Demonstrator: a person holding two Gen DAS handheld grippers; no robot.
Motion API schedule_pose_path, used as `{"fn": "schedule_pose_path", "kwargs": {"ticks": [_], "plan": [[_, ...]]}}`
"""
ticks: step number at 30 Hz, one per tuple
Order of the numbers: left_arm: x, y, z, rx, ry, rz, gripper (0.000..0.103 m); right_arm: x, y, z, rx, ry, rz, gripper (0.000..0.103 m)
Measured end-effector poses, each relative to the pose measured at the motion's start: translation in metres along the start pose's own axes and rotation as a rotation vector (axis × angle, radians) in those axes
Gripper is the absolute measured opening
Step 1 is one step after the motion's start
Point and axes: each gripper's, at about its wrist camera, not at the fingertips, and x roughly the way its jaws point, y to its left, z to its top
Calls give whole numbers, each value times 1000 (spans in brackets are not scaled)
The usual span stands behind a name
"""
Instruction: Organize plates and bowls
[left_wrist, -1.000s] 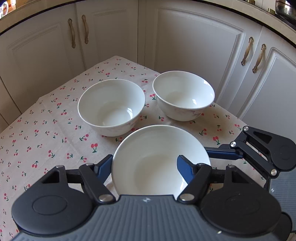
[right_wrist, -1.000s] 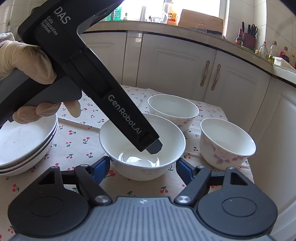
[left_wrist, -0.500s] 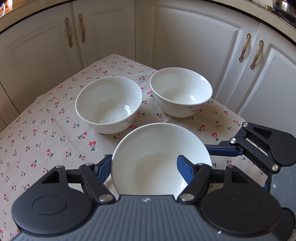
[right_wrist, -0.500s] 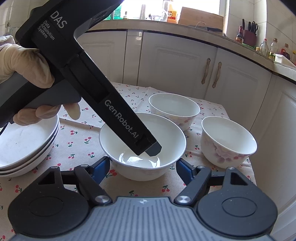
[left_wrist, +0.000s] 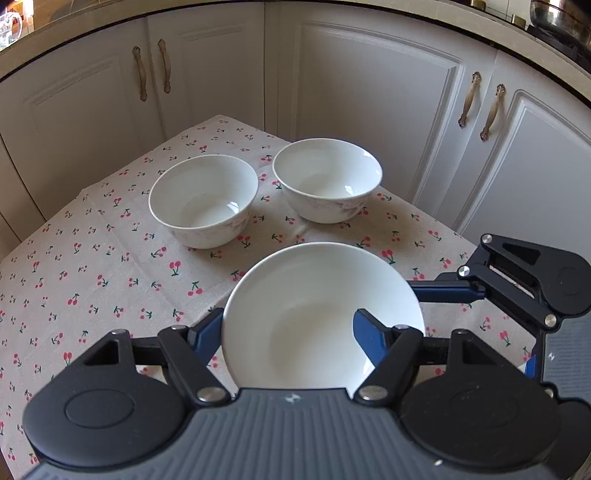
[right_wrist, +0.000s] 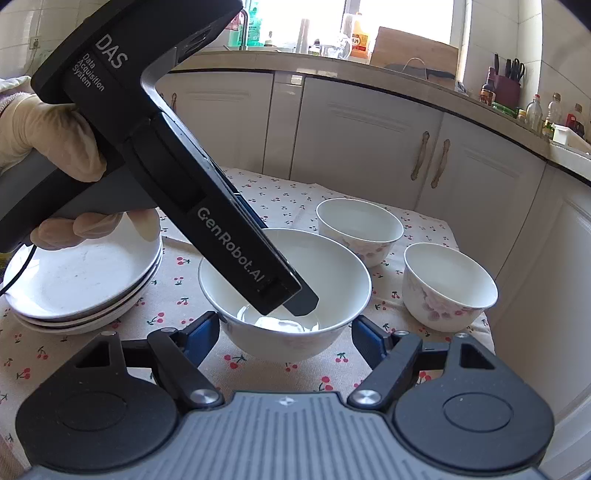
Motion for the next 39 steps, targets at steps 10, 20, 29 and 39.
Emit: {"fn": "schedule_pose_path", "kwargs": {"ticks": [10, 20, 29, 39], "plan": [[-17, -32, -26, -14, -21, -33, 74, -38, 4, -16, -5, 26, 31, 82], [-18, -53, -44, -19, -11, -57, 74, -57, 8, -35, -5, 63, 48, 82], [-15, -58, -48, -27, -1, -71, 74, -55, 7, -46, 8, 96, 64, 82], [-12, -56, -49, -42, 4, -82, 74, -52, 6, -46, 15, 113, 69, 83]]}}
